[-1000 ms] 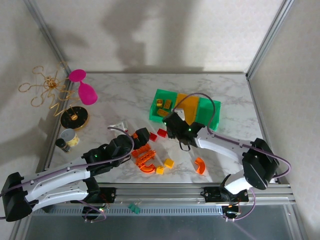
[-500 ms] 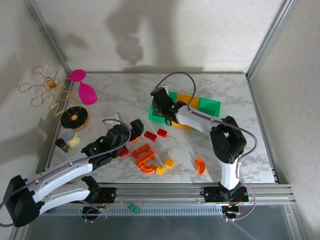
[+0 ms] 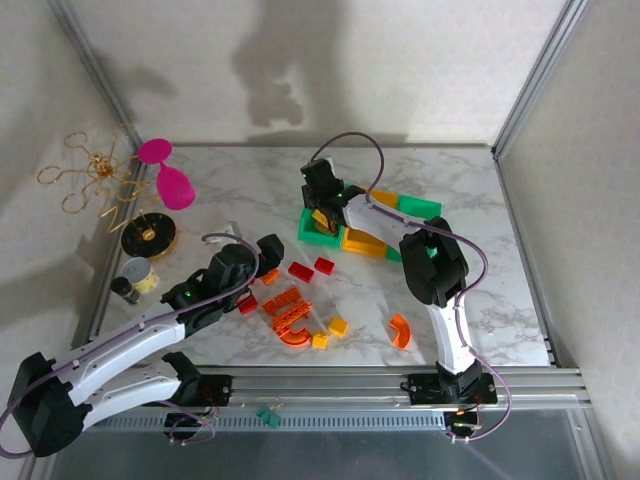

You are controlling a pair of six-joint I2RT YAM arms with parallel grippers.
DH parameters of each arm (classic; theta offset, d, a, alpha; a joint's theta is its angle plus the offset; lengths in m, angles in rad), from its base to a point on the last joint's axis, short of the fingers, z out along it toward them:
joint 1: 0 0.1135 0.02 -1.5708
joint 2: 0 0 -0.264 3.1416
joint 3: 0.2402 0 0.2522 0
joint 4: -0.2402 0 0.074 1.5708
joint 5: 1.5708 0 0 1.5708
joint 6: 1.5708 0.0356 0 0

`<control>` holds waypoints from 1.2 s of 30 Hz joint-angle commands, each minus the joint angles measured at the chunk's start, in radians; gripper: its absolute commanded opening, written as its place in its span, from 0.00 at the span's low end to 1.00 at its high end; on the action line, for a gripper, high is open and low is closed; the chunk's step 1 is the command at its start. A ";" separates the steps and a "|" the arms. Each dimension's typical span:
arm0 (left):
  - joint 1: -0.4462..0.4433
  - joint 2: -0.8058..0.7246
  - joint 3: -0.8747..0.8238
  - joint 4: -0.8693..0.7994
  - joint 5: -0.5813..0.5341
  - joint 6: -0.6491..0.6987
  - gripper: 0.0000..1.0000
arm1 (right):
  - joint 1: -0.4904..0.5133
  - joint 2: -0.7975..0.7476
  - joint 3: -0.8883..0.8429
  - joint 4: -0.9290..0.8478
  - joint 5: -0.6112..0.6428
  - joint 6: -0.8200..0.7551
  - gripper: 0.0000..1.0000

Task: Sort the legos into containers by color
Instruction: Place the lego in the container, then pick up the lego from the bottom-center of the table.

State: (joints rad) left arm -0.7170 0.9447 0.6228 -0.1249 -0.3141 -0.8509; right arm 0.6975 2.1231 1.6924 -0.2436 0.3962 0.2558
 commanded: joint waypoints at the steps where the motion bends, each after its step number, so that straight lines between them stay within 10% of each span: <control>1: 0.000 -0.039 -0.003 0.021 0.033 -0.030 1.00 | 0.029 -0.099 -0.024 -0.048 -0.010 -0.007 0.64; 19: -0.189 -0.083 -0.044 -0.090 0.012 -0.125 1.00 | 0.210 -0.700 -0.753 -0.168 -0.197 0.155 0.79; 36: -0.255 -0.064 -0.089 -0.060 0.039 -0.171 1.00 | 0.468 -0.885 -1.098 -0.097 -0.219 0.363 0.81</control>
State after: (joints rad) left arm -0.9611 0.8860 0.5510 -0.1848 -0.2714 -0.9878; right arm 1.1454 1.2469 0.6247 -0.3775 0.1806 0.5636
